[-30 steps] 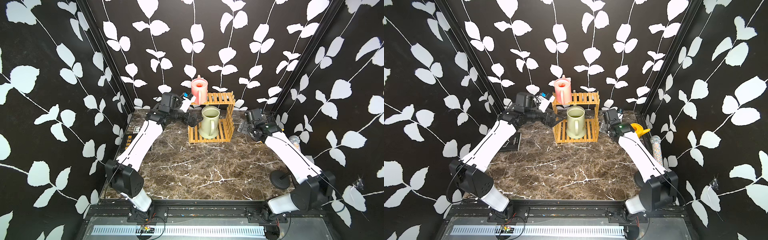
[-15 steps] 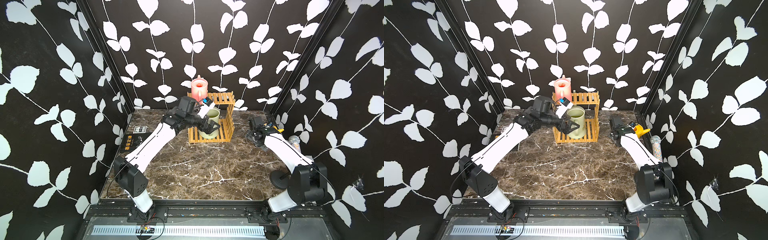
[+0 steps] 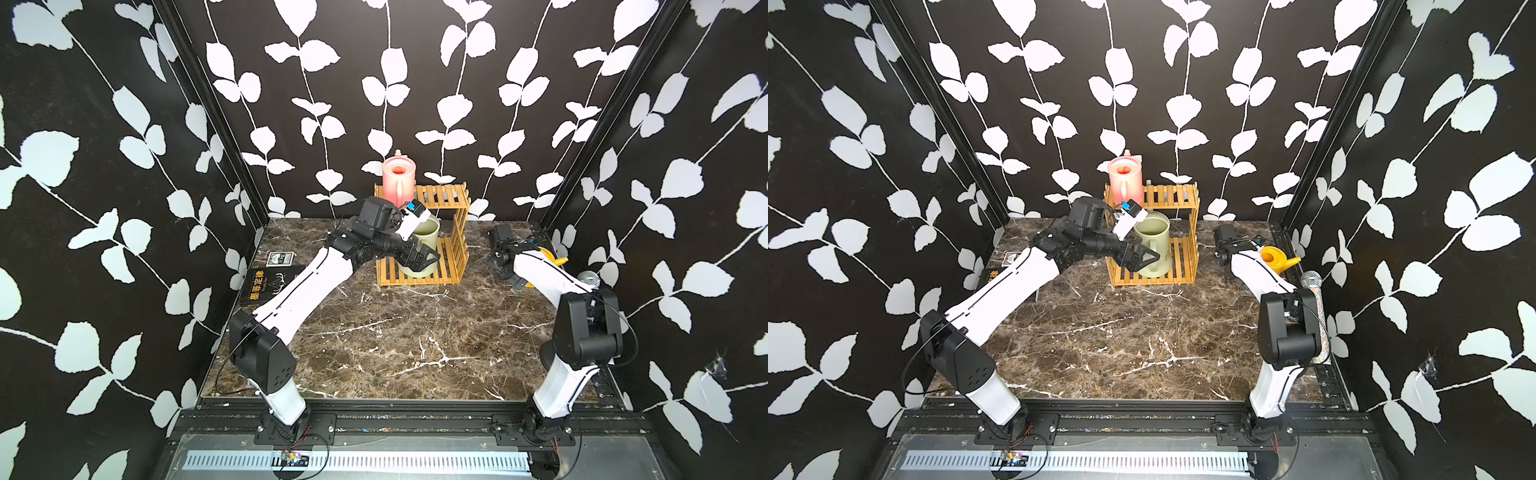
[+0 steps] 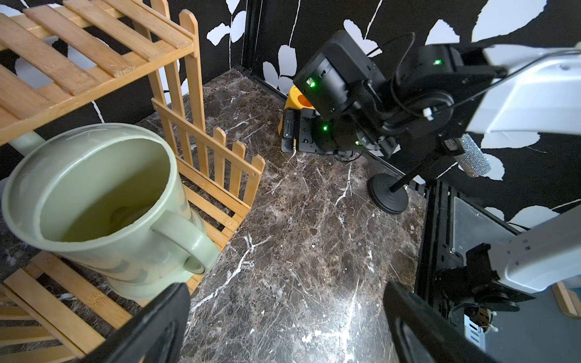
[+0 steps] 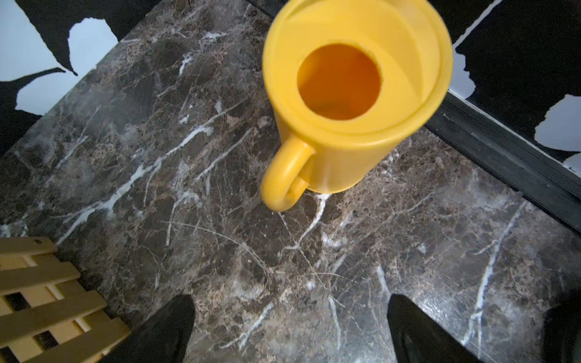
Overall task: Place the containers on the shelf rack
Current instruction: 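Pick up a container from the center of the board.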
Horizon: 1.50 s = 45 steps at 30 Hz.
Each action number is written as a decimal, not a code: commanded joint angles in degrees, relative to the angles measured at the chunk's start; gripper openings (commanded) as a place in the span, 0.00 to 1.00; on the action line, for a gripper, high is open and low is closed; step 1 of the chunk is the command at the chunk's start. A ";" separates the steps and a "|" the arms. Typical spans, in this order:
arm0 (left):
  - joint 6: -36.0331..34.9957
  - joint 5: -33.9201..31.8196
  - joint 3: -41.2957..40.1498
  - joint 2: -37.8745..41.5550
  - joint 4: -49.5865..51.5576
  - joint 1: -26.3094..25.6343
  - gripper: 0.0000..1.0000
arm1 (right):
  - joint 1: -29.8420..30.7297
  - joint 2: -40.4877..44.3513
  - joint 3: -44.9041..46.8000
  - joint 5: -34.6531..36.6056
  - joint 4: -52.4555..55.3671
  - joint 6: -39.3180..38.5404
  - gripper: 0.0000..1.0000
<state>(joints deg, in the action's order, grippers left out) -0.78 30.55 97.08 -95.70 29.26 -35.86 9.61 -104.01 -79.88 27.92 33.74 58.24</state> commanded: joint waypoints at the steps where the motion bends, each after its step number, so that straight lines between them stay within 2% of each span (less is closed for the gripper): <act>1: 0.87 0.22 -0.97 2.45 -1.34 -0.05 0.98 | -1.38 -1.87 -1.50 2.53 -1.10 1.69 0.94; 10: 0.18 0.02 -1.21 2.28 -1.07 0.00 0.99 | -3.86 -6.15 -2.90 1.70 -3.51 1.90 0.78; 20: -0.02 -0.05 -1.33 2.12 -0.78 0.00 0.98 | -5.46 -10.27 -5.17 1.79 -3.41 1.86 0.65; 32: 0.07 -0.30 -1.40 1.79 -0.78 0.00 0.98 | -6.25 -9.35 -2.99 1.36 -3.91 0.05 0.25; 40: -0.02 -0.32 -1.40 2.10 -0.77 0.00 0.99 | -6.40 -8.50 -2.55 0.13 -3.69 -3.48 0.05; 45: -0.02 -0.39 -1.69 2.34 -0.78 0.00 0.98 | -6.38 -6.94 -1.51 -0.80 -3.58 -6.53 0.00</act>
<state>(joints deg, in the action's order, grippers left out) -0.23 30.37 96.23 -95.70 28.86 -35.86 3.57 -113.54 -82.63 27.79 29.15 54.70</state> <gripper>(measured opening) 0.985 0.189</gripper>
